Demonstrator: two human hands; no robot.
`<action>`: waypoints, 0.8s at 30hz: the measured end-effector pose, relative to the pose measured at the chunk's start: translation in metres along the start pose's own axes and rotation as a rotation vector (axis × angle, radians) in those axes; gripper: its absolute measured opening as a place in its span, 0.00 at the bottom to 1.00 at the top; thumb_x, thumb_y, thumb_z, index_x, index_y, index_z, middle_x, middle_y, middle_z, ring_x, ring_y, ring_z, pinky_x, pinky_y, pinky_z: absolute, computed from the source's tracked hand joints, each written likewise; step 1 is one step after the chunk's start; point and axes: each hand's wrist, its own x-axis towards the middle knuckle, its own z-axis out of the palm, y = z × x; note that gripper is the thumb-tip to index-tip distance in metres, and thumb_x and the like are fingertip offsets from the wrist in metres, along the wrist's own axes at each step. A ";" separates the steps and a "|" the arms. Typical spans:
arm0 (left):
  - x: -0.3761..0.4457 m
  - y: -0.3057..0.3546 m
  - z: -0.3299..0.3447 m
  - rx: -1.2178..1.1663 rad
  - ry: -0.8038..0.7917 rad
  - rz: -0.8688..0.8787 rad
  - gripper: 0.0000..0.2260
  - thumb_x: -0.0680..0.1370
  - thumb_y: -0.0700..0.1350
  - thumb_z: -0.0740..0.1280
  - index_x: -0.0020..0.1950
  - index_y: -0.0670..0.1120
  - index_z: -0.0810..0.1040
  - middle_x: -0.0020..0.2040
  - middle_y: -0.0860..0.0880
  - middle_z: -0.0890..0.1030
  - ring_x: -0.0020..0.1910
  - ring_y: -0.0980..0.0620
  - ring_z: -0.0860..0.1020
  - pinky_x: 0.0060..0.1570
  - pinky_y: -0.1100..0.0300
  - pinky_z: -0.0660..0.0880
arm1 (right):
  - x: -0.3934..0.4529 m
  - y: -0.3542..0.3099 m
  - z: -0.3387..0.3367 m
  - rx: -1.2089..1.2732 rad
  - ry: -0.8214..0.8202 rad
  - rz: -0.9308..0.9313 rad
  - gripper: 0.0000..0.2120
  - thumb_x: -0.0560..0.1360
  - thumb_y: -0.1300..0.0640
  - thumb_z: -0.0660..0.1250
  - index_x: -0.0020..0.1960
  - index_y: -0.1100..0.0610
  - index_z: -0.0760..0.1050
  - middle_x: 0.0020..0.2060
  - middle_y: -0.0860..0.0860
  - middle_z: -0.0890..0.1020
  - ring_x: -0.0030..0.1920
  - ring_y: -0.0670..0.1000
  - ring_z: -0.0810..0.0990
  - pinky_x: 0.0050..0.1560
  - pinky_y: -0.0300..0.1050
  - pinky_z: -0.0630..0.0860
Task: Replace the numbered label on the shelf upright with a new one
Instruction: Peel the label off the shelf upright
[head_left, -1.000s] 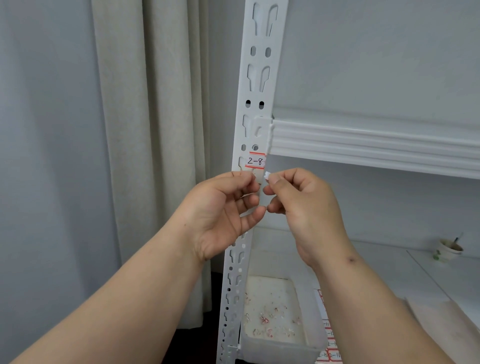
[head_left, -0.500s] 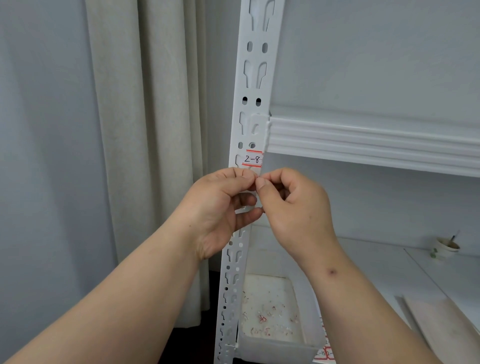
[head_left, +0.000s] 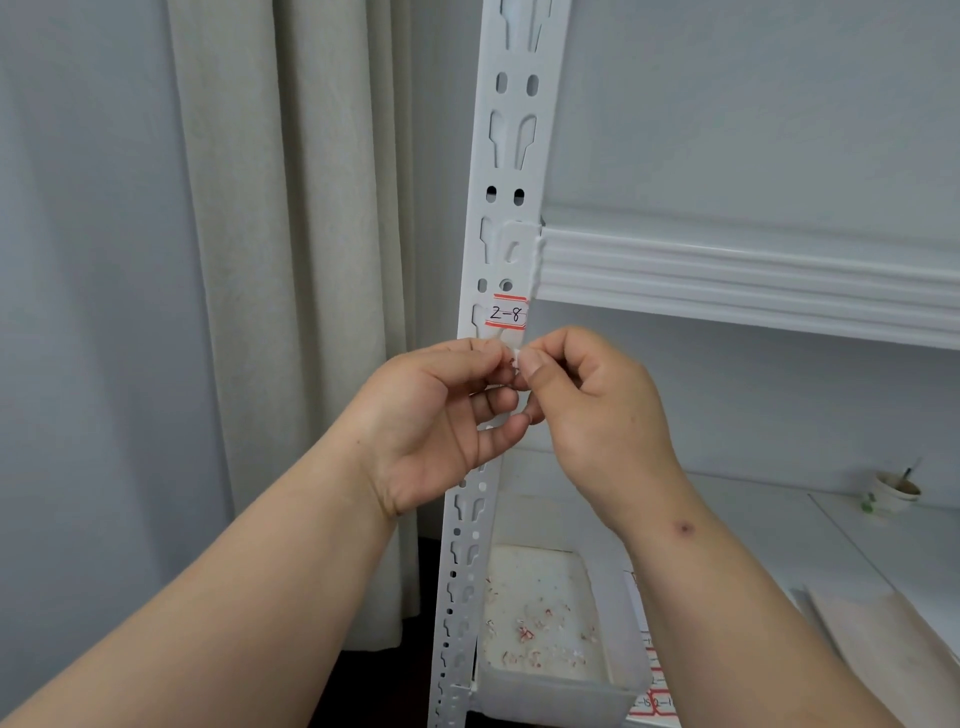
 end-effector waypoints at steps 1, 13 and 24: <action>0.000 0.001 -0.001 -0.014 -0.015 -0.013 0.08 0.78 0.38 0.61 0.40 0.42 0.76 0.34 0.47 0.78 0.34 0.52 0.74 0.34 0.60 0.78 | 0.000 -0.001 -0.001 0.028 -0.008 0.016 0.07 0.77 0.59 0.65 0.41 0.58 0.77 0.31 0.46 0.80 0.30 0.41 0.77 0.34 0.31 0.73; 0.002 -0.002 -0.002 0.050 0.059 0.071 0.05 0.78 0.38 0.63 0.47 0.45 0.78 0.37 0.47 0.77 0.32 0.53 0.73 0.34 0.59 0.77 | 0.005 0.002 -0.002 0.258 0.011 0.159 0.10 0.78 0.59 0.63 0.38 0.53 0.77 0.32 0.45 0.82 0.28 0.45 0.76 0.37 0.43 0.76; 0.001 -0.006 0.007 0.318 0.184 0.278 0.04 0.76 0.37 0.70 0.44 0.44 0.82 0.33 0.49 0.80 0.32 0.56 0.76 0.37 0.63 0.76 | 0.004 0.000 0.000 0.391 -0.030 0.222 0.08 0.76 0.59 0.66 0.38 0.56 0.79 0.30 0.49 0.81 0.28 0.47 0.75 0.38 0.44 0.74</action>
